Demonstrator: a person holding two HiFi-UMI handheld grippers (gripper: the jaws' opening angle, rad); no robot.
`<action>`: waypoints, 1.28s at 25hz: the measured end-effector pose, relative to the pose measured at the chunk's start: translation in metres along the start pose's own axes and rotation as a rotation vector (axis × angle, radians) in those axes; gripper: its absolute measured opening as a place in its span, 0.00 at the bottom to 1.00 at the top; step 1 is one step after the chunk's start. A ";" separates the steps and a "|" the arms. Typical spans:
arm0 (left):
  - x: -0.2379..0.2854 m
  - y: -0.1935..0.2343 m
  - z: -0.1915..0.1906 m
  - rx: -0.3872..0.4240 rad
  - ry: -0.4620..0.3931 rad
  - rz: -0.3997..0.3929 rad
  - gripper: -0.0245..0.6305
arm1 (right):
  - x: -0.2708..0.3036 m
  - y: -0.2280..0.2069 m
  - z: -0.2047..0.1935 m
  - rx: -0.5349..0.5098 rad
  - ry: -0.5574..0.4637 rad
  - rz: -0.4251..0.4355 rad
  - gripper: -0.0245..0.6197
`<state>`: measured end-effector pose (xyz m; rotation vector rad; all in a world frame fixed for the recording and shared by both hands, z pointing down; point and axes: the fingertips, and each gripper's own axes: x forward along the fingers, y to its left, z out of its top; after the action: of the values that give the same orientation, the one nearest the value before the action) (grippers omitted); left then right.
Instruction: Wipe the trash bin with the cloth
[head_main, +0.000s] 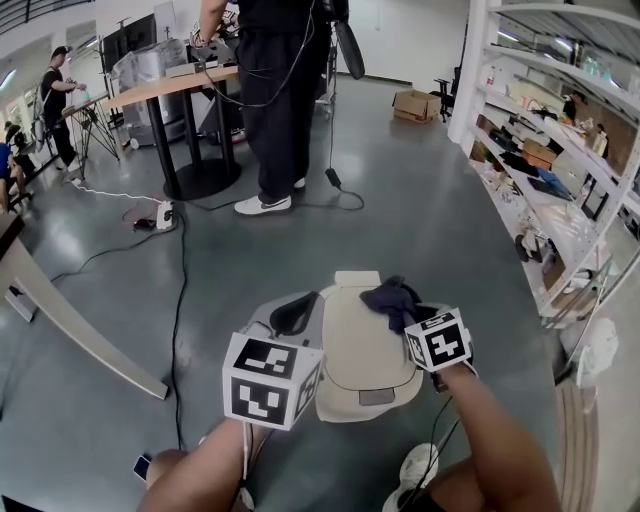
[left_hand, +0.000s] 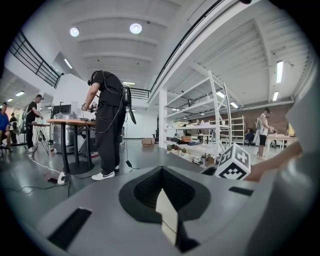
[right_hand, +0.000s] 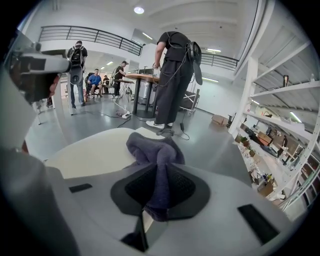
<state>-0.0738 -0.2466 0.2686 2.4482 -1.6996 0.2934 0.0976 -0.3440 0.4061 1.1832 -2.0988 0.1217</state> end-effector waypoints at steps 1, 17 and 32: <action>-0.001 0.001 -0.001 -0.004 0.003 0.000 0.04 | -0.003 0.002 0.004 -0.003 -0.015 0.001 0.12; -0.038 0.023 -0.004 -0.040 -0.006 0.029 0.04 | -0.051 0.121 0.070 -0.090 -0.197 0.238 0.12; -0.044 0.025 -0.008 -0.035 0.000 0.035 0.04 | -0.039 0.171 0.032 -0.227 -0.076 0.303 0.12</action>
<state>-0.1132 -0.2135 0.2655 2.3961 -1.7345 0.2657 -0.0399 -0.2309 0.4009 0.7431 -2.2790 -0.0234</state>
